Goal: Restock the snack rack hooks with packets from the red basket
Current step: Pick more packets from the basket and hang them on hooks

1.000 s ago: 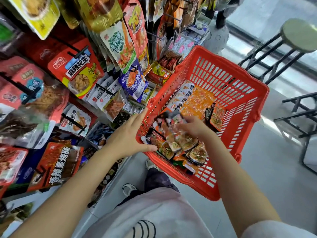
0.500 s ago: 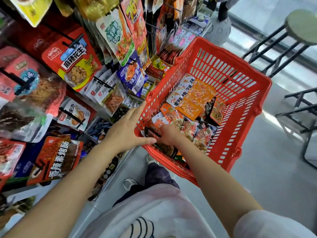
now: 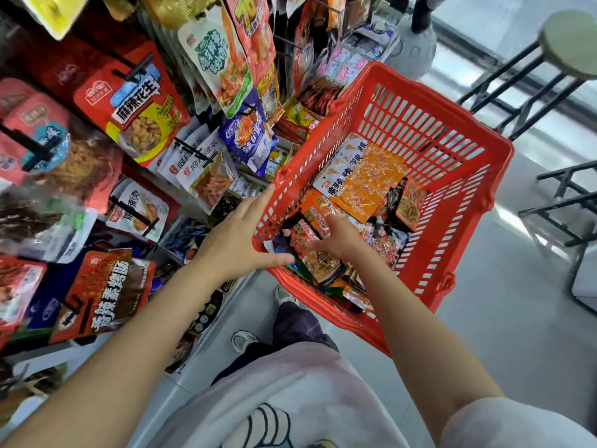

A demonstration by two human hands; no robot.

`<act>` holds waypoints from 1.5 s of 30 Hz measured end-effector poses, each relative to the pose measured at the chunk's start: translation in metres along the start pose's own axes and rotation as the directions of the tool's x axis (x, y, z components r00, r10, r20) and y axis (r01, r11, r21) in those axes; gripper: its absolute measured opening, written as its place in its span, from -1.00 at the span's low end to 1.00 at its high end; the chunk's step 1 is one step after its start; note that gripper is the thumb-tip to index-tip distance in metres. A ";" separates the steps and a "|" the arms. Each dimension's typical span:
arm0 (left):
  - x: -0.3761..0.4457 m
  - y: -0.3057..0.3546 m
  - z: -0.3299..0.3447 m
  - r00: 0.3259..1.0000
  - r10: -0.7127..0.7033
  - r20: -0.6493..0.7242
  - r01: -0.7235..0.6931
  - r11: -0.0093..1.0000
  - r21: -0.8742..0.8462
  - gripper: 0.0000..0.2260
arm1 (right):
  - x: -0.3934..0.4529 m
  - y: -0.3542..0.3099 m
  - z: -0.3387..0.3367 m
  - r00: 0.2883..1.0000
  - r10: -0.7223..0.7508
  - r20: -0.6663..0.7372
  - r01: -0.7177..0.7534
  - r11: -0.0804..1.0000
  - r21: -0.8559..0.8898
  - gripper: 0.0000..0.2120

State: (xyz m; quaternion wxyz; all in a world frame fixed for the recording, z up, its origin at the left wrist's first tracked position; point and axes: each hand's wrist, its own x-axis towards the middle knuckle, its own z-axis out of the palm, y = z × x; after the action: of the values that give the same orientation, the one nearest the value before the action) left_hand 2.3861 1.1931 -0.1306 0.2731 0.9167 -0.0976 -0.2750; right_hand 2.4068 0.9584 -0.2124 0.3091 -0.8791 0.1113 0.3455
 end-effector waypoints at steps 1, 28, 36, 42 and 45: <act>0.000 0.000 0.000 1.000 0.002 -0.001 -0.002 1.000 0.000 0.12 | -0.002 -0.001 0.006 1.000 -0.012 -0.015 0.011 0.999 -0.040 -0.10; 0.001 0.004 0.002 0.999 -0.023 -0.023 0.024 0.999 0.045 0.16 | 0.020 -0.015 -0.016 0.966 0.231 -0.120 -0.190 0.941 0.281 0.08; -0.002 0.005 0.001 0.999 -0.014 -0.046 0.015 1.000 0.022 0.11 | 0.020 -0.014 0.000 0.953 0.277 -0.125 -0.199 0.880 0.431 -0.25; -0.002 0.008 -0.008 0.999 -0.045 -0.021 0.047 0.988 0.149 0.08 | -0.013 -0.013 -0.026 0.977 0.181 -0.110 -0.066 0.753 0.654 -0.13; -0.006 0.025 -0.036 0.994 -0.075 -0.076 0.083 0.990 0.113 -0.03 | -0.053 -0.028 -0.063 0.982 0.065 -0.177 0.083 0.696 0.714 -0.33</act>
State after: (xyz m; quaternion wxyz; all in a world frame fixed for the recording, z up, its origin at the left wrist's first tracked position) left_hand 2.4010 1.1909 -0.0889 0.2114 0.9435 -0.0672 -0.2462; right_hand 2.4131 0.9403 -0.1282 0.6171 -0.7178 0.2618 0.1881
